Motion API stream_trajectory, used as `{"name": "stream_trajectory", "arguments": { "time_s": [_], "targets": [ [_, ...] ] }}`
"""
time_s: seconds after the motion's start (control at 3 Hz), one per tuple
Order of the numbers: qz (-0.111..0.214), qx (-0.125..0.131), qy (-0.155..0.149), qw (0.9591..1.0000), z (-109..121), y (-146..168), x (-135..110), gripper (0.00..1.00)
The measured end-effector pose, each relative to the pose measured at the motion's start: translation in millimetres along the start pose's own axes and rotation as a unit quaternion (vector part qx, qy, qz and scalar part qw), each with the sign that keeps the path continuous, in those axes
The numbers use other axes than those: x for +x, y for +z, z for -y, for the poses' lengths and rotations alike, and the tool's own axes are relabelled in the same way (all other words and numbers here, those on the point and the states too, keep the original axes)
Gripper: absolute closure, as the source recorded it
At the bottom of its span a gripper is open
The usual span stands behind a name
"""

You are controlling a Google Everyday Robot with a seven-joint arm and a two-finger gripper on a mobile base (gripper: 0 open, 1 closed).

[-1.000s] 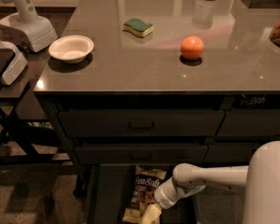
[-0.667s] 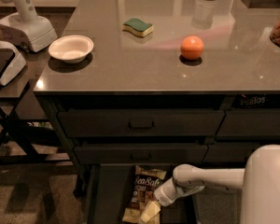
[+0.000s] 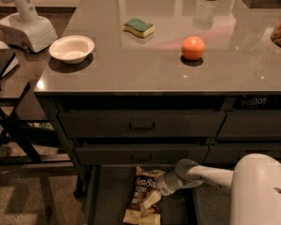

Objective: Pick brown chip bag from bottom drawer and place on counter

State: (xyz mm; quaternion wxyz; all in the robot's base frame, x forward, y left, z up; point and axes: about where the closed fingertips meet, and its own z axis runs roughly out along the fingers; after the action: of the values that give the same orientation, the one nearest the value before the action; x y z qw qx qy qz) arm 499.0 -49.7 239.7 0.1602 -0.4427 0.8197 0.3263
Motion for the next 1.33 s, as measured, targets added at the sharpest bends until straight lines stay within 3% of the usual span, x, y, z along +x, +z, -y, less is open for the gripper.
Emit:
{"name": "stream_trajectory", "arguments": {
  "time_s": [0.67, 1.33],
  "targets": [
    [0.014, 0.013, 0.000, 0.9998, 12, 7, -2, 0.00],
    [0.025, 0.043, -0.015, 0.9987, 48, 23, -9, 0.00]
  ]
}}
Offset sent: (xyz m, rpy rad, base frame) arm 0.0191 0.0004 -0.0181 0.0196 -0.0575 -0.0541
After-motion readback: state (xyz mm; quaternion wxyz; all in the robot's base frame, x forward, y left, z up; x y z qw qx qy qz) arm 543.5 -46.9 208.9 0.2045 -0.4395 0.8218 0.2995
